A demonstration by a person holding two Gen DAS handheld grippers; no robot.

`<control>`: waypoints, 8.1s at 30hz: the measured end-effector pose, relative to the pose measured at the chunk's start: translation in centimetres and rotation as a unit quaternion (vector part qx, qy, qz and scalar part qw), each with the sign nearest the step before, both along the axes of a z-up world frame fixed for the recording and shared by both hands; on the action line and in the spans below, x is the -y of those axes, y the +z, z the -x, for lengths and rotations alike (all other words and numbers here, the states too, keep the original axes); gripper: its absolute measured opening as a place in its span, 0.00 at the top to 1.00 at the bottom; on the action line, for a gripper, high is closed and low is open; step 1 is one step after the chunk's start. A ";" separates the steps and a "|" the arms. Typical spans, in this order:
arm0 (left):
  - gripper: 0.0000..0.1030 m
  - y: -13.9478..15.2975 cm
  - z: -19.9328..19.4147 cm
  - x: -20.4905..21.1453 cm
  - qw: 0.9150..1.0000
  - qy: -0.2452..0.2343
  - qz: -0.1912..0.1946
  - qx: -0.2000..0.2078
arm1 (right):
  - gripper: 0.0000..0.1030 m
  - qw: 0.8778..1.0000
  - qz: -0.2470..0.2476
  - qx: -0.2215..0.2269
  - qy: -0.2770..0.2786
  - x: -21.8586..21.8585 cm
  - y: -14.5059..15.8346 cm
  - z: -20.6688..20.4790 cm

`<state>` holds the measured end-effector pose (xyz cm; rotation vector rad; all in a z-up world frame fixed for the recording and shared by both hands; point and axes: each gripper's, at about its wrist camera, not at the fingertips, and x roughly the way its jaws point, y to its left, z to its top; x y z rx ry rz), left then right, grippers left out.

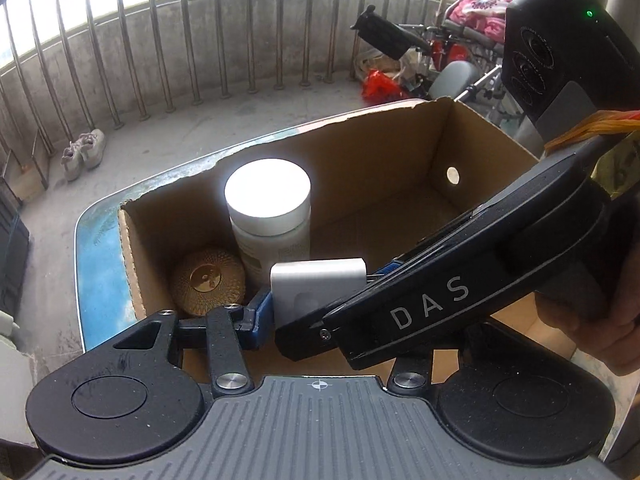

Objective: Organize rigid objects
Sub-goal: 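Lower the white charger plug into the box beside the jar, then withdraw the open right tool from the box toward the table, then grasp the pink silicone cup by its rim with the right tool, then carry the pink cup into the box and open the right tool, then withdraw the right tool from the box and move toward the tape roll, then grasp the black electrical tape roll with the right tool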

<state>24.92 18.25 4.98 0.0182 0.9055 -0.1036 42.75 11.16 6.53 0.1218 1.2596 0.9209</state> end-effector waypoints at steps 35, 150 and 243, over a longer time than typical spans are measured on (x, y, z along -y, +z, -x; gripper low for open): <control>0.41 -3.5 1.0 6.0 0.886 -0.188 -0.380 -0.190 | 0.46 0.996 0.087 -0.010 -0.020 2.8 -2.6 -1.1; 0.91 2.7 -2.1 7.2 0.959 -0.100 -0.259 0.052 | 0.47 0.984 0.091 -0.010 -0.150 4.0 -3.8 -7.3; 0.66 -7.7 18.5 14.0 0.989 -0.046 0.127 0.060 | 0.55 0.981 0.060 0.172 -0.068 21.2 -3.9 23.2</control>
